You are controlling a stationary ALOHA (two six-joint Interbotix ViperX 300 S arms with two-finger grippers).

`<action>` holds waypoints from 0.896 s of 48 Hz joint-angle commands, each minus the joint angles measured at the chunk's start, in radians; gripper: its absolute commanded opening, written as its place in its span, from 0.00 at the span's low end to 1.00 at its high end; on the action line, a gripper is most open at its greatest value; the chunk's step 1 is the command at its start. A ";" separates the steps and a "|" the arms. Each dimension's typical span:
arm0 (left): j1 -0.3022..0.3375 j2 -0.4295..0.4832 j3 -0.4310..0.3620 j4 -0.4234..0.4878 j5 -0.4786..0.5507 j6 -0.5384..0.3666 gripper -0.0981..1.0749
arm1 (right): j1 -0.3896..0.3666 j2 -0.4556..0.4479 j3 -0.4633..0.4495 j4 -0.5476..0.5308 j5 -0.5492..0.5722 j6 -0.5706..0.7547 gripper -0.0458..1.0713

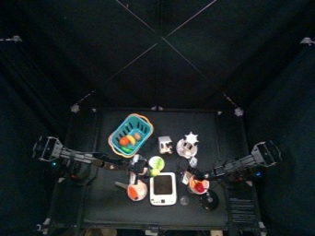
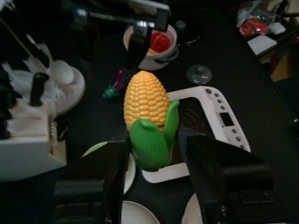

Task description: Place corn onto stove

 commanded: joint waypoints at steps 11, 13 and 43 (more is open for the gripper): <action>-0.020 0.132 -0.135 -0.074 0.064 0.002 0.64 | -0.020 -0.014 0.009 -0.012 -0.009 0.005 0.87; -0.021 0.156 -0.155 -0.072 0.087 0.002 0.64 | -0.018 -0.011 0.012 0.003 -0.015 0.005 0.87; -0.017 0.259 -0.204 -0.077 0.133 0.000 0.65 | -0.017 0.000 0.009 0.051 -0.018 -0.003 0.87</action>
